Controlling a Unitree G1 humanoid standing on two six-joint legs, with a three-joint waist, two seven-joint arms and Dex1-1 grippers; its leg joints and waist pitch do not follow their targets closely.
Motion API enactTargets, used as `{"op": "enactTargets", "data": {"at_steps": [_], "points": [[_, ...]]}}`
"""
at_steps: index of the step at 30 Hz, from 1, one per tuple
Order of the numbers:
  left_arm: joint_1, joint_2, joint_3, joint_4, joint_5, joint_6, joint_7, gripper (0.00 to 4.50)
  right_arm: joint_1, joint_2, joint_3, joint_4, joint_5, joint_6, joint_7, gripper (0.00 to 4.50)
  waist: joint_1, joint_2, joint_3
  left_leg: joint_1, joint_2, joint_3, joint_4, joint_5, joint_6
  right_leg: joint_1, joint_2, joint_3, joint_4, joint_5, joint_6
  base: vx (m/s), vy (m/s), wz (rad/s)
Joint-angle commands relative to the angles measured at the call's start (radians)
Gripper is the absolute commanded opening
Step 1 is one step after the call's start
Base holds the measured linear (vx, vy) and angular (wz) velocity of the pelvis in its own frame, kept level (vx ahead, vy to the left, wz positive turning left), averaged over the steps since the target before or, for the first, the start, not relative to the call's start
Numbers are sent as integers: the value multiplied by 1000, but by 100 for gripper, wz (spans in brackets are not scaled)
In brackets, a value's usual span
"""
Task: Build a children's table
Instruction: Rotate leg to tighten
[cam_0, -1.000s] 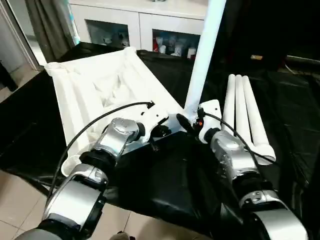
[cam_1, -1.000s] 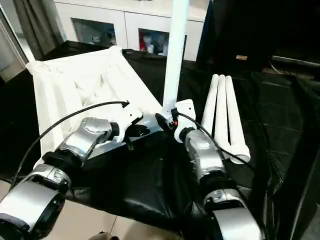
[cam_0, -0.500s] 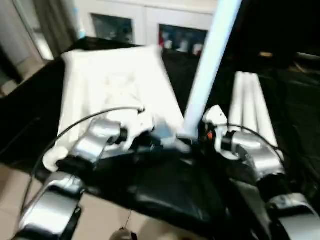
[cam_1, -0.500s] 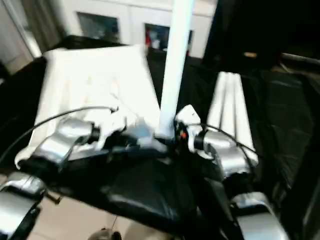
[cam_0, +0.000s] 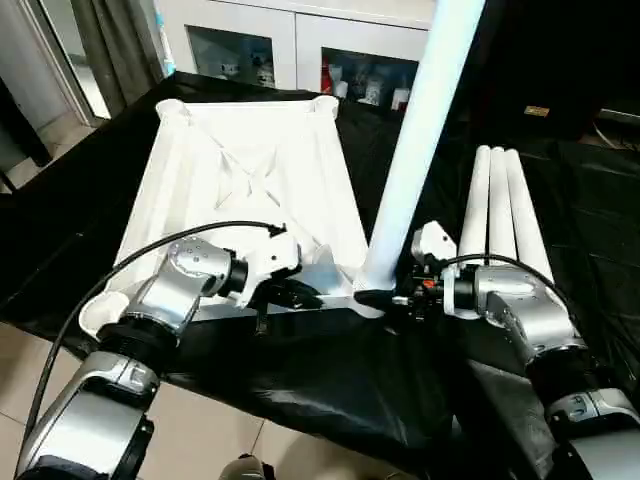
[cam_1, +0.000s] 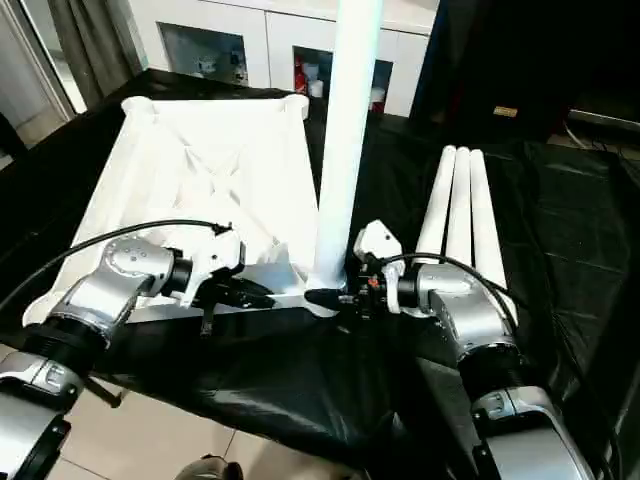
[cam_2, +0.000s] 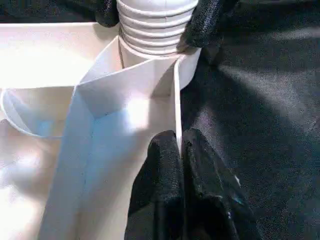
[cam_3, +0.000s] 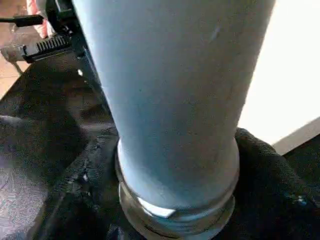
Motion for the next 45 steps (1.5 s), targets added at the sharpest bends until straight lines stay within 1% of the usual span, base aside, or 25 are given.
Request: {"op": "enactTargets", "data": {"at_steps": [1, 4, 5, 7, 9, 10, 11, 12, 13, 14, 15, 17, 18, 19, 20, 22, 25, 26, 27, 28, 30, 34, 37, 39, 45], "points": [[3, -1, -4, -28, -23, -4, -41, 0, 8, 1, -20, -23, 22, 17, -5, 281, 0, 2, -87, 21, 41, -20, -59, -86, 74, 58, -86, 50, -55, 61, -275, 0, 0, 0], [-2, -13, 2, -10, -18, -2, -9, 0, 22, 18, -33, -11, 19, 23, -57, 278, 0, 4, -87, 21, 41, -20, -60, -89, 72, 57, -86, 49, -55, 63, -277, 0, 0, 0], [-16, -29, 5, 16, 2, 5, 51, 0, 20, 40, -49, 21, 2, 8, -143, 277, -2, 5, -86, 22, 42, -20, -60, -93, 66, 55, -87, 50, -55, 56, -277, 0, 0, 0], [-50, -64, 11, 77, 41, 21, 179, 0, 6, 86, -81, 96, -30, -6, -324, 276, -7, 5, -83, 25, 38, -20, -63, -119, 45, 53, -88, 50, -64, 3, -272, 0, 0, 0], [-84, -107, 23, 137, 61, 39, 295, 0, -9, 141, -122, 163, -34, -1, -500, 276, -13, 5, -81, 28, 36, -22, -68, -145, 14, 54, -90, 51, -72, -68, -259, 0, 0, 0], [-103, -132, 28, 167, 69, 44, 357, 0, -16, 169, -140, 194, -34, -3, -584, 276, -19, 7, -77, 32, 37, -22, -70, -175, -7, 50, -90, 52, -79, -121, -251, 0, 0, 0], [-114, -147, 32, 185, 74, 48, 395, 0, -20, 187, -150, 212, -33, -5, -634, 276, -25, 4, -76, 30, 34, -23, -72, -194, -17, 54, -90, 52, -84, -158, -240, 0, 0, 0], [-128, -170, 37, 205, 77, 55, 442, 0, -24, 210, -151, 229, -33, -5, -668, 276, -24, 8, -76, 32, 35, -25, -73, -198, -19, 53, -92, 52, -85, -165, -236, 0, 0, 0], [-136, -185, 40, 217, 78, 60, 470, 0, -26, 225, -151, 237, -35, -5, -685, 276, -28, 8, -74, 31, 34, -23, -73, -203, -13, 51, -89, 53, -88, -164, -231, 0, 0, 0], [-145, -206, 42, 229, 77, 54, 497, 0, -33, 248, -144, 246, -43, -12, -713, 276, -27, 3, -71, 29, 31, -24, -73, -208, -6, 55, -91, 53, -91, -182, -224, 0, 0, 0], [-150, -219, 43, 237, 77, 49, 513, 0, -38, 264, -140, 251, -49, -18, -732, 276, -27, 8, -70, 29, 30, -23, -72, -211, -4, 54, -92, 54, -94, -198, -221, 0, 0, 0], [-157, -252, 33, 247, 85, 44, 537, 0, -66, 308, -124, 270, -67, -14, -781, 276, -27, 8, -68, 34, 30, -25, -76, -236, -6, 52, -92, 53, -103, -271, -199, 0, 0, 0], [-162, -265, 31, 259, 89, 40, 546, 0, -79, 326, -116, 279, -78, -19, -794, 276, -27, 11, -67, 35, 30, -26, -76, -239, -7, 51, -93, 53, -104, -281, -196, 0, 0, 0], [-165, -272, 29, 267, 91, 35, 548, 0, -84, 335, -111, 280, -80, -28, -782, 276, -29, 10, -68, 34, 30, -27, -78, -242, -10, 53, -92, 53, -105, -288, -191, 0, 0, 0], [-171, -277, 28, 283, 94, 23, 550, 0, -88, 346, -116, 283, -72, -44, -767, 311, -30, 10, -68, 36, 31, -27, -80, -249, -8, 51, -91, 53, -106, -288, -188, 0, 0, 0], [-170, -273, 26, 287, 96, 12, 536, 0, -88, 343, -125, 274, -56, -57, -739, 348, -30, 11, -69, 35, 33, -28, -81, -249, -2, 52, -92, 54, -104, -266, -192, 0, 0, 0], [-144, -236, 4, 261, 98, -41, 444, 0, -82, 302, -115, 241, -56, -85, -673, 356, -31, 10, -71, 32, 34, -28, -81, -236, 10, 55, -93, 54, -99, -222, -202, 0, 0, 0], [-142, -233, 2, 258, 97, -45, 434, 0, -81, 297, -113, 238, -57, -87, -666, 379, -31, 9, -71, 29, 33, -28, -80, -225, 18, 57, -91, 53, -98, -205, -204, 0, 0, 0], [-129, -215, -4, 244, 93, -60, 394, 0, -76, 271, -105, 218, -57, -90, -622, 379, -32, 6, -74, 28, 33, -27, -79, -213, 21, 59, -91, 54, -95, -184, -208, 0, 0, 0], [-126, -210, -5, 241, 92, -62, 385, 0, -75, 263, -103, 211, -57, -88, -608, 379, -30, 8, -75, 26, 33, -27, -78, -192, 31, 61, -91, 52, -91, -148, -217, 0, 0, 0], [-105, -174, -13, 221, 87, -82, 313, 0, -60, 205, -86, 159, -43, -71, -472, 379, -26, 8, -79, 23, 35, -24, -72, -148, 55, 66, -88, 51, -80, -52, -240, 0, 0, 0], [-73, -116, -18, 184, 69, -114, 205, 0, -28, 105, -48, 80, -35, -66, -288, 379, -17, 10, -84, 21, 38, -21, -66, -108, 84, 65, -86, 50, -66, 52, -262, 0, 0, 0], [-47, -80, -17, 142, 44, -123, 117, 0, -15, 49, -35, 49, -29, -64, -186, 379, -14, 11, -88, 20, 39, -21, -63, -102, 93, 63, -87, 48, -63, 74, -273, 0, 0, 0], [-35, -65, -17, 117, 29, -118, 76, 0, -12, 30, -33, 40, -27, -64, -154, 379, -12, 12, -87, 19, 42, -20, -63, -106, 96, 60, -87, 49, -61, 73, -277, 0, 0, 0], [-3, -17, -14, 56, 2, -99, -23, 0, -11, -6, -30, 8, -1, -31, -63, 379, -7, 13, -85, 22, 44, -20, -67, -138, 74, 56, -88, 48, -67, 2, -271, 0, 0, 0]]}}
